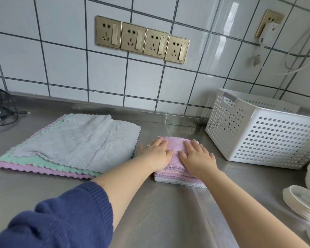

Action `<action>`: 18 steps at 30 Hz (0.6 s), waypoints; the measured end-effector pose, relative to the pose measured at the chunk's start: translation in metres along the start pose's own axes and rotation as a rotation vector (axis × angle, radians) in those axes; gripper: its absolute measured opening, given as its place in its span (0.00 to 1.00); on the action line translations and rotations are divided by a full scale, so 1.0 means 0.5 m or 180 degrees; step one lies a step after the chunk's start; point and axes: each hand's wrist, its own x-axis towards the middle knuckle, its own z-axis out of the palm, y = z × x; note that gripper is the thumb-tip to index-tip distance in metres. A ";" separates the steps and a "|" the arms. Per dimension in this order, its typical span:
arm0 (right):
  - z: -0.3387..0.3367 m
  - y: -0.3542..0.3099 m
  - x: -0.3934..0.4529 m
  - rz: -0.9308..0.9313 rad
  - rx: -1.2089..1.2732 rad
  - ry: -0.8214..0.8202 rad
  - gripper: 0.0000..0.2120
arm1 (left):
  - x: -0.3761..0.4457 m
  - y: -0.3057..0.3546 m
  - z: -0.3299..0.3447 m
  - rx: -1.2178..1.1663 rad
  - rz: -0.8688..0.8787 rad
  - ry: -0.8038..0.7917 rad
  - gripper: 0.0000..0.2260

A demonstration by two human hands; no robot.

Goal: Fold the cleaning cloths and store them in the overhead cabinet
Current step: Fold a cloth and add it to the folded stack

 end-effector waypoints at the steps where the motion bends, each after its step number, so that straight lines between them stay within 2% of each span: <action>1: -0.006 -0.003 0.000 0.0004 -0.0185 -0.0010 0.27 | -0.007 0.000 -0.006 0.0123 0.0047 0.0045 0.25; 5: -0.037 -0.030 -0.008 -0.0087 -0.0641 0.0223 0.24 | -0.050 -0.050 -0.034 0.0110 0.0397 0.0164 0.21; 8: -0.048 -0.066 -0.037 -0.0475 -0.0606 0.0746 0.21 | -0.098 -0.137 -0.068 -0.0308 0.0381 0.0123 0.17; 10: -0.048 -0.110 -0.056 -0.0740 -0.0284 0.0866 0.19 | -0.135 -0.198 -0.099 -0.0561 0.0265 0.0270 0.15; 13: -0.036 -0.188 -0.081 -0.1108 0.0261 0.0753 0.14 | -0.189 -0.280 -0.140 -0.0620 0.0011 0.0457 0.14; 18: -0.003 -0.305 -0.129 -0.1818 0.0450 0.0110 0.14 | -0.265 -0.406 -0.171 -0.0460 -0.0420 0.0385 0.14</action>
